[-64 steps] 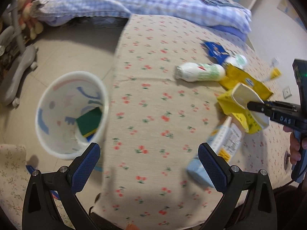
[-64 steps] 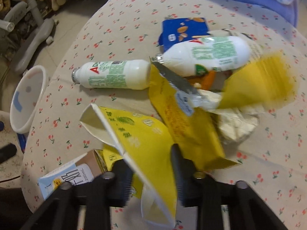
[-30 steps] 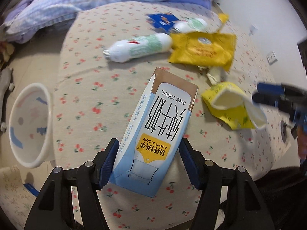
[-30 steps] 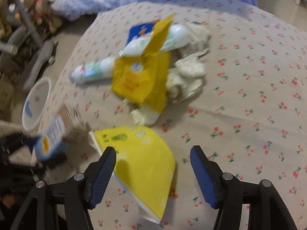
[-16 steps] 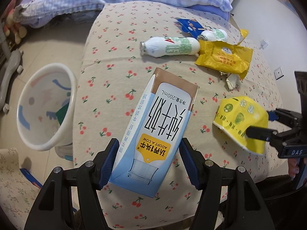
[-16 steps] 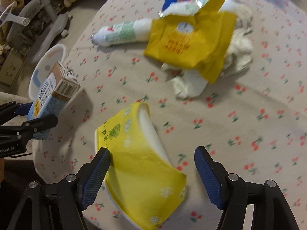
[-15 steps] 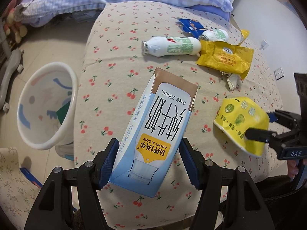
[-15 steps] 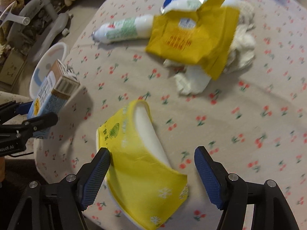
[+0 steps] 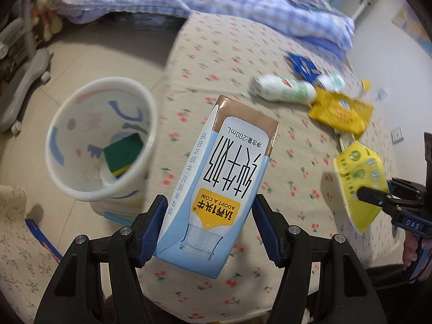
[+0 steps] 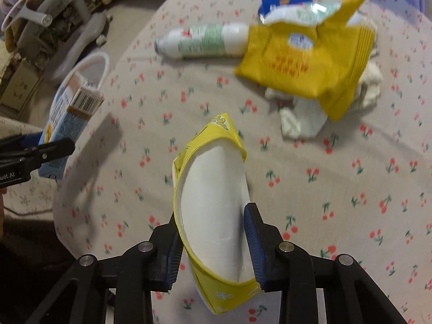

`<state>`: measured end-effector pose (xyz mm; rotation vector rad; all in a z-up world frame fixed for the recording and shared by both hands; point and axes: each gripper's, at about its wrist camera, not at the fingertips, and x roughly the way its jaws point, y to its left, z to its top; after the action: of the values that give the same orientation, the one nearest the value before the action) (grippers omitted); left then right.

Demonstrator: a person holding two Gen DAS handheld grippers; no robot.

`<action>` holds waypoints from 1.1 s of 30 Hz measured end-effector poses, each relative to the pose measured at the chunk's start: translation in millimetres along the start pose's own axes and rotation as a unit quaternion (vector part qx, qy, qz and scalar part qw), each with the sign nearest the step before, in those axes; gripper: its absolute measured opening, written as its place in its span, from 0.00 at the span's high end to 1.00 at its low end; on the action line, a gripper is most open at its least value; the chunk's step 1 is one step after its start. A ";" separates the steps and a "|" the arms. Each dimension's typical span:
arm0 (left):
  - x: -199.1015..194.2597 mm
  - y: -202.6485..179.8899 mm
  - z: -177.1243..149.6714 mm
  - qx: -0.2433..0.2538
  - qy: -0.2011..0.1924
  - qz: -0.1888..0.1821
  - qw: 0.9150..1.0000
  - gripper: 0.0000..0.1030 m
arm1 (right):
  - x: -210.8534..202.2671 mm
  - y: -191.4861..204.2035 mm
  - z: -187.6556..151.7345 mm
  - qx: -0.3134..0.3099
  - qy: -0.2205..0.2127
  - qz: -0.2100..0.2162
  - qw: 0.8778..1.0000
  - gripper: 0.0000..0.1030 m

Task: Collect trash
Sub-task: 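Drop the milk carton and yellow bowl into the wastebasket with both tools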

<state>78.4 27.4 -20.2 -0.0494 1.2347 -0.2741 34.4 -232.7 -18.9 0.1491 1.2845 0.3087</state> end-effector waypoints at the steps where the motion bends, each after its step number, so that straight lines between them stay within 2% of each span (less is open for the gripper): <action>1: -2.3 6.2 1.4 -0.008 -0.004 0.001 1.000 0.35 | -2.8 -0.2 3.3 0.004 -0.007 0.001 1.000 0.63; 7: -14.4 48.3 14.6 -0.060 -0.033 0.005 0.998 0.35 | -13.0 13.4 30.4 0.010 -0.050 0.007 0.999 0.63; 17: -3.9 110.2 37.6 -0.128 -0.060 0.024 0.990 0.35 | -0.3 59.4 74.0 -0.003 -0.081 0.025 0.996 0.63; 21: 5.0 122.7 46.8 -0.132 -0.070 0.036 0.988 0.34 | 8.9 73.7 89.9 -0.005 -0.093 0.030 0.995 0.63; 25: 9.0 129.3 51.8 -0.131 -0.067 0.024 0.989 0.34 | 20.1 83.5 104.8 -0.002 -0.098 0.037 0.994 0.63; 26: 10.0 131.0 52.4 -0.133 -0.062 0.025 0.989 0.33 | 22.4 85.8 107.8 -0.002 -0.099 0.038 0.994 0.63; 29: 6.6 136.2 48.5 -0.140 -0.061 0.050 0.987 0.12 | 29.7 93.2 114.6 -0.001 -0.101 0.041 0.994 0.62; 33: -3.7 143.6 39.4 -0.129 -0.070 0.072 0.987 0.07 | 38.8 106.6 123.1 -0.004 -0.102 0.042 0.994 0.62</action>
<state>140.0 162.7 -30.2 -0.1998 1.1225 0.0160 146.7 -112.0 9.7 0.2239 1.0757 0.3612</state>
